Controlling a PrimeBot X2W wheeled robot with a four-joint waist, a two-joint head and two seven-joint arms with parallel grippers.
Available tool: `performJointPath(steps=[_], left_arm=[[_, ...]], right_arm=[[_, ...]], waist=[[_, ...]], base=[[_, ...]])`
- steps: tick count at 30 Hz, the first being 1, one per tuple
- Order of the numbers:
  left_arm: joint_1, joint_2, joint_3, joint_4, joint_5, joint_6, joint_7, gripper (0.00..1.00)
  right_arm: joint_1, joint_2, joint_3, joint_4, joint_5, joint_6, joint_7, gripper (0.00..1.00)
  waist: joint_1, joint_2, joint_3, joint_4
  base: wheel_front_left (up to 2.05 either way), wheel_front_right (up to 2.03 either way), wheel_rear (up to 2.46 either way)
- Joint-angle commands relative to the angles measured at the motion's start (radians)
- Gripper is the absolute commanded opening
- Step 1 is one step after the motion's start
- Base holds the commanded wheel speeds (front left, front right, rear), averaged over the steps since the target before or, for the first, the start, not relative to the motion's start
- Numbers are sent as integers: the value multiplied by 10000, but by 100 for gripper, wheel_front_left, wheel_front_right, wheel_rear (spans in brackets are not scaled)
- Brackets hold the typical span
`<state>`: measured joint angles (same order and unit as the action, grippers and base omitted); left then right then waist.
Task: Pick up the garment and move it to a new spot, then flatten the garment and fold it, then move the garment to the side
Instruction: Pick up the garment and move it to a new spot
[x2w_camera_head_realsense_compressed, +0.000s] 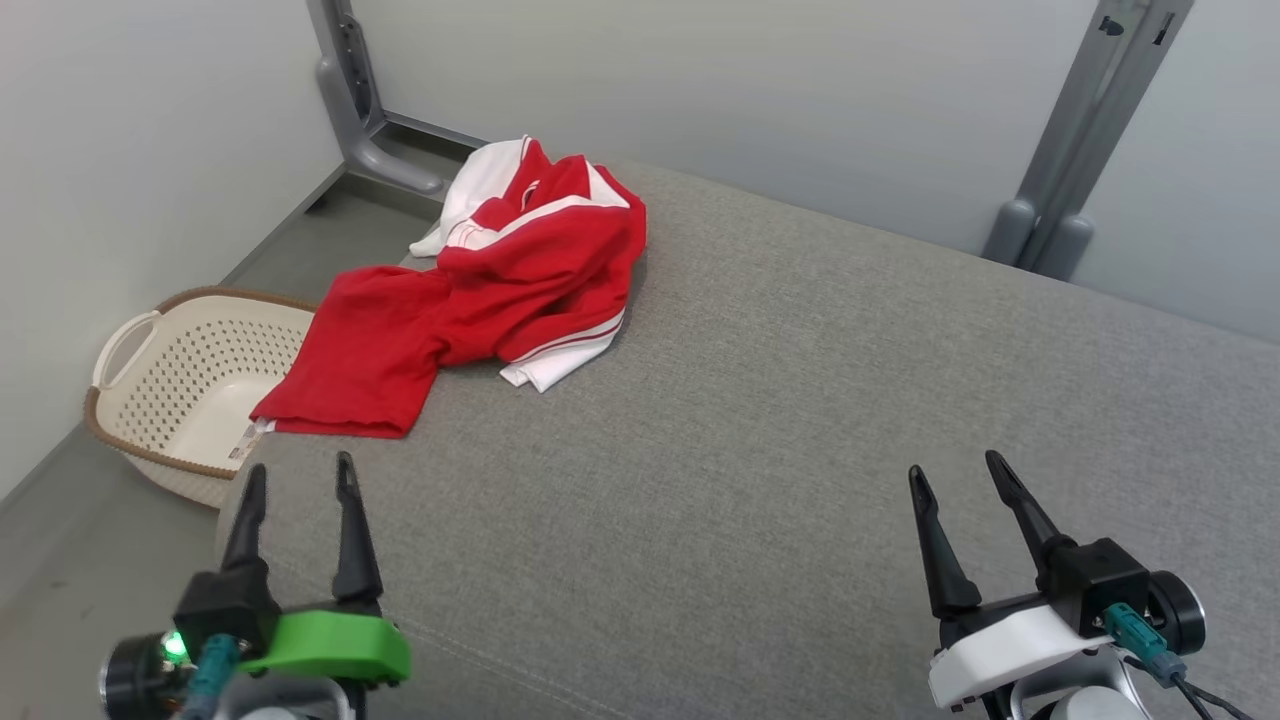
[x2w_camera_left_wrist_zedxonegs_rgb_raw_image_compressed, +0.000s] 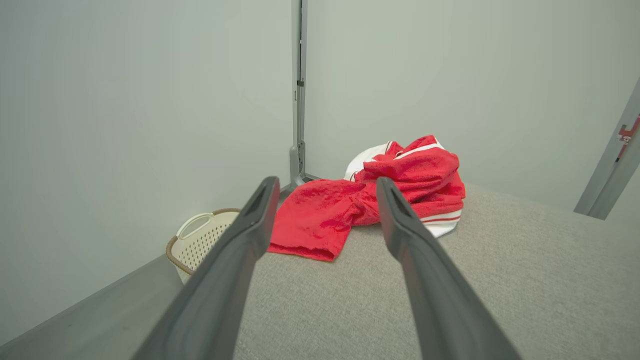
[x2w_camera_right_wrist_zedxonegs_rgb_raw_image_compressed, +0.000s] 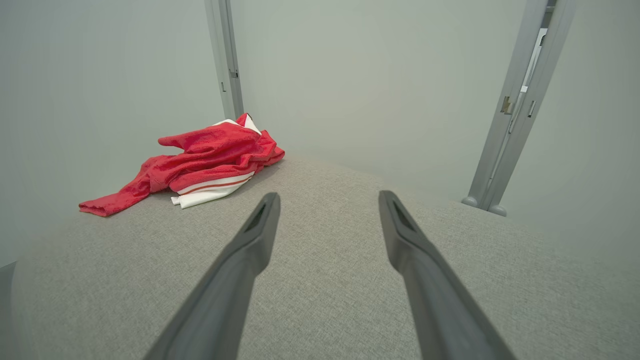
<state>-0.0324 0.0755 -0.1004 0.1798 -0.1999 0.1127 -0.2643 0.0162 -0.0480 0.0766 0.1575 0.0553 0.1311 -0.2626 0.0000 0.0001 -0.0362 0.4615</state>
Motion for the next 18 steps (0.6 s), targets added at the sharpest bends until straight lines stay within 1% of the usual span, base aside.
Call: performJointPath(steps=[1,5,7,10,14,18], left_arm=[[-417,217,183,-180,-73,-155,-4,100],[-1466,1070,801,-461,-101,-567,1,100],[-2245,1587,889,-325,-134,-877,211,100],[-3587,2252,895,-186,-210,-1417,850,100],[-5373,2830,785,578,-456,-1891,1913,100],[-6900,3107,556,1765,-833,-2171,2830,100]], right_arm=[[68,-43,-58,-150,-42,-6,-35,100],[135,-42,-129,-308,-258,-6,-35,100],[84,-42,-187,-370,-367,-6,-35,100],[-184,-43,-205,-532,-579,-6,-35,100],[-566,-44,-186,-704,-989,-6,-35,100],[-1001,-44,-114,-835,-1335,-6,-35,100]], waist=[[0,-1,156,-362],[0,-1,376,-849],[0,-1,522,-1110],[0,-1,1028,-1534],[0,-1,1853,-2040],[0,-1,2748,-2549]], base=[[0,0,0],[0,0,0],[0,0,0],[0,0,0],[0,0,0],[0,0,0]])
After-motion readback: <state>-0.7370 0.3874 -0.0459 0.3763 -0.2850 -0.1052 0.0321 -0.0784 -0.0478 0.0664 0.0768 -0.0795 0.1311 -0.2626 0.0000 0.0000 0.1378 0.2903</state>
